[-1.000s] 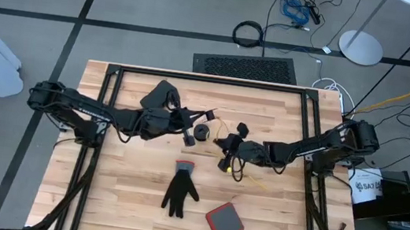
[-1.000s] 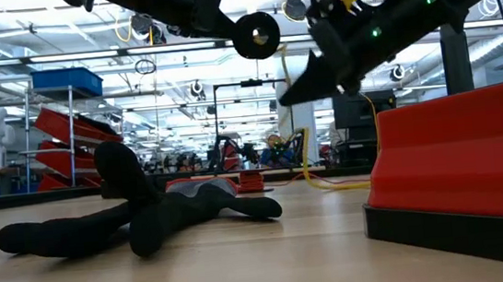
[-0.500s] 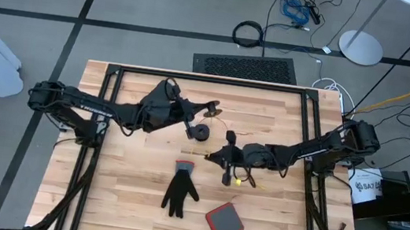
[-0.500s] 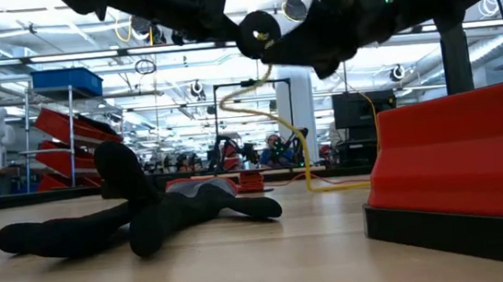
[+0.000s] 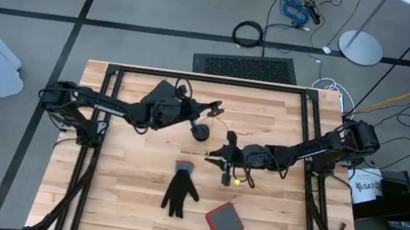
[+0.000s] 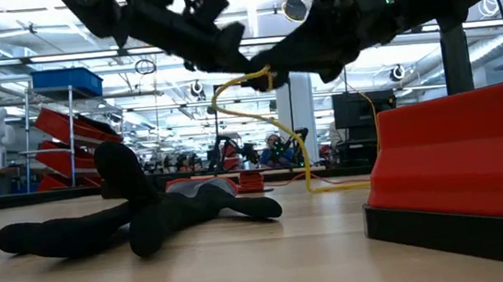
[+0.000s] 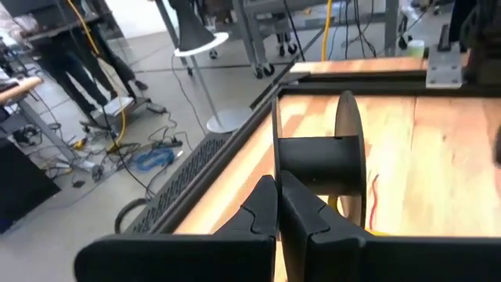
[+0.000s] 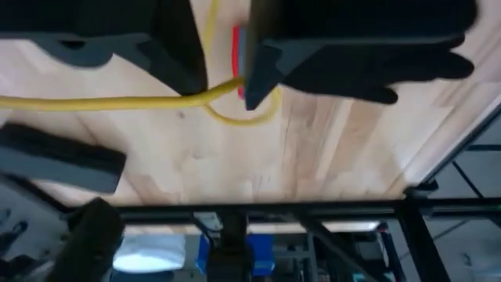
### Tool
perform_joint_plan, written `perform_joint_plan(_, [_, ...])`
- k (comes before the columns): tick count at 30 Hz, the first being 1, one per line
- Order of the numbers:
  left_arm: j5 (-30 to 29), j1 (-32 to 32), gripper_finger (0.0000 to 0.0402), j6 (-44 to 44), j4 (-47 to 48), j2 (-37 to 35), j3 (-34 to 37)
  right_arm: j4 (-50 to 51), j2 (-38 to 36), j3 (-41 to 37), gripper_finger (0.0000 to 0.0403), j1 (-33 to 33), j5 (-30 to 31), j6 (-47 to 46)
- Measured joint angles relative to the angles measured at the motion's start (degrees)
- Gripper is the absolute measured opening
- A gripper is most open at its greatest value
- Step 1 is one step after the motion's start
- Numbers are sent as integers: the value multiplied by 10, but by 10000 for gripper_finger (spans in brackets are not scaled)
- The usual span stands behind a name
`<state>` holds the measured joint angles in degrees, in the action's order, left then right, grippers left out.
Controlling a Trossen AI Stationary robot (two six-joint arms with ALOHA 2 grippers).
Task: Coil cords
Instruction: Uncoil the yellow wire from the black spool
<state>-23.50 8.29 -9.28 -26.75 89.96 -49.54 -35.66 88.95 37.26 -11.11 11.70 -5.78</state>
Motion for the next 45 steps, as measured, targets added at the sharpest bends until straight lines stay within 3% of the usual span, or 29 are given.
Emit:
perform_joint_plan(6, [29,35,0,0,-55,42,0,73,0,0,161,-9,-2,-40])
perform_joint_plan(10, [83,67,0,21,-94,65,0,125,0,0,186,-23,2,-77])
perform_joint_plan(18, [166,114,0,59,-106,148,-62,159,0,0,181,-64,5,-122])
perform_joint_plan(27, [189,118,5,54,-94,269,-191,189,0,0,176,-110,44,-179])
perform_joint_plan(34, [191,128,9,50,0,350,-298,226,0,0,176,-151,90,-236])
perform_joint_plan(42, [195,127,10,33,106,383,-377,242,0,0,176,-192,125,-281])
perform_joint_plan(45, [195,126,11,-11,154,383,-398,239,0,0,176,-203,126,-297])
